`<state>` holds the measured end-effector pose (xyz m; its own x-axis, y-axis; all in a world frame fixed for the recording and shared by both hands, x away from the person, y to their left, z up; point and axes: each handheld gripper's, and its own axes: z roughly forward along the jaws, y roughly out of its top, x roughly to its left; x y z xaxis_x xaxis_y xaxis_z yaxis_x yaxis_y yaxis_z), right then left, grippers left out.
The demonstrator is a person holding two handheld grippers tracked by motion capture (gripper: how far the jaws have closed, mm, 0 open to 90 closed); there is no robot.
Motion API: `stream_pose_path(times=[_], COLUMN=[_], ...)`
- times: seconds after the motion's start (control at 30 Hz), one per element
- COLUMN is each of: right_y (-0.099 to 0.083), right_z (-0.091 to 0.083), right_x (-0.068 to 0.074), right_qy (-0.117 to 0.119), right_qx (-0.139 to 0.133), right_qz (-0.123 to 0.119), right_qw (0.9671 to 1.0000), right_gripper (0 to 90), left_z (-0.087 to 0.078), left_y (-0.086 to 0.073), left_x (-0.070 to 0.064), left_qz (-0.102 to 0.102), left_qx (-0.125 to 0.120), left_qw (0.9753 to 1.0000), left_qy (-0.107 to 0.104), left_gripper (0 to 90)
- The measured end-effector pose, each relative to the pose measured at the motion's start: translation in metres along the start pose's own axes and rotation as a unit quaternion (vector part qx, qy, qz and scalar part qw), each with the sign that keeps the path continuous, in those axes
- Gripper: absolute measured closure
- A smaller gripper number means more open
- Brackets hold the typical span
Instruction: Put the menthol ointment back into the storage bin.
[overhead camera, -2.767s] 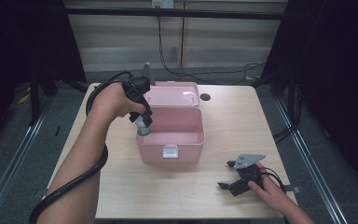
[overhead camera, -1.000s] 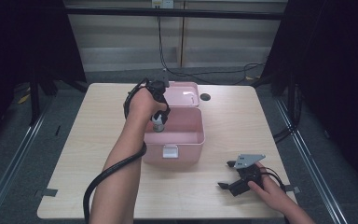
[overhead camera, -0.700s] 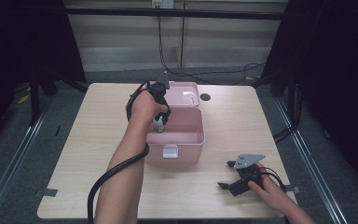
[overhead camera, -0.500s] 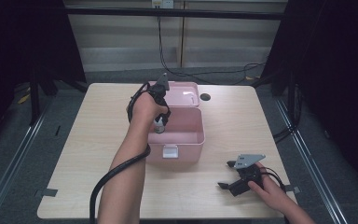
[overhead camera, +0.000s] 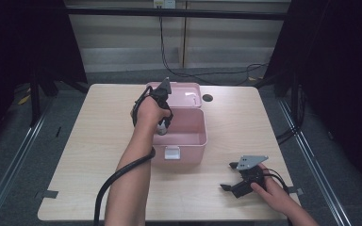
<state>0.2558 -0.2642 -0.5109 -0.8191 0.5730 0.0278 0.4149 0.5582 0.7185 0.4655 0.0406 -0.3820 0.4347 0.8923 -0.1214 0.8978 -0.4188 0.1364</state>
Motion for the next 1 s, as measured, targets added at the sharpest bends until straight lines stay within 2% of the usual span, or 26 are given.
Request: stream_pose_path(times=[0.17, 0.53, 0.57, 0.67, 0.7, 1.0], right_y=[0.000, 0.000, 0.000, 0.000, 0.000, 0.000], right_z=[0.000, 0.000, 0.000, 0.000, 0.000, 0.000], right_x=[0.000, 0.000, 0.000, 0.000, 0.000, 0.000], right_qy=[0.000, 0.000, 0.000, 0.000, 0.000, 0.000], right_qx=[0.000, 0.000, 0.000, 0.000, 0.000, 0.000], right_qz=[0.000, 0.000, 0.000, 0.000, 0.001, 0.000], right_qw=[1.0000, 1.0000, 1.0000, 1.0000, 1.0000, 1.0000], right_gripper=[8.6, 8.6, 8.6, 8.7, 8.6, 8.6], left_z=[0.006, 0.014, 0.016, 0.019, 0.019, 0.025], left_y=[0.001, 0.004, 0.004, 0.004, 0.005, 0.005], left_x=[0.004, 0.003, 0.002, 0.002, 0.003, 0.002], left_qz=[-0.010, -0.007, -0.012, -0.013, -0.008, -0.019], left_qx=[-0.002, -0.004, -0.004, -0.006, -0.004, -0.011], left_qw=[0.9999, 0.9999, 0.9999, 0.9999, 0.9999, 0.9997], left_qy=[0.003, 0.007, 0.005, 0.005, 0.007, 0.008], left_gripper=[50.0, 50.0, 50.0, 50.0, 50.0, 50.0])
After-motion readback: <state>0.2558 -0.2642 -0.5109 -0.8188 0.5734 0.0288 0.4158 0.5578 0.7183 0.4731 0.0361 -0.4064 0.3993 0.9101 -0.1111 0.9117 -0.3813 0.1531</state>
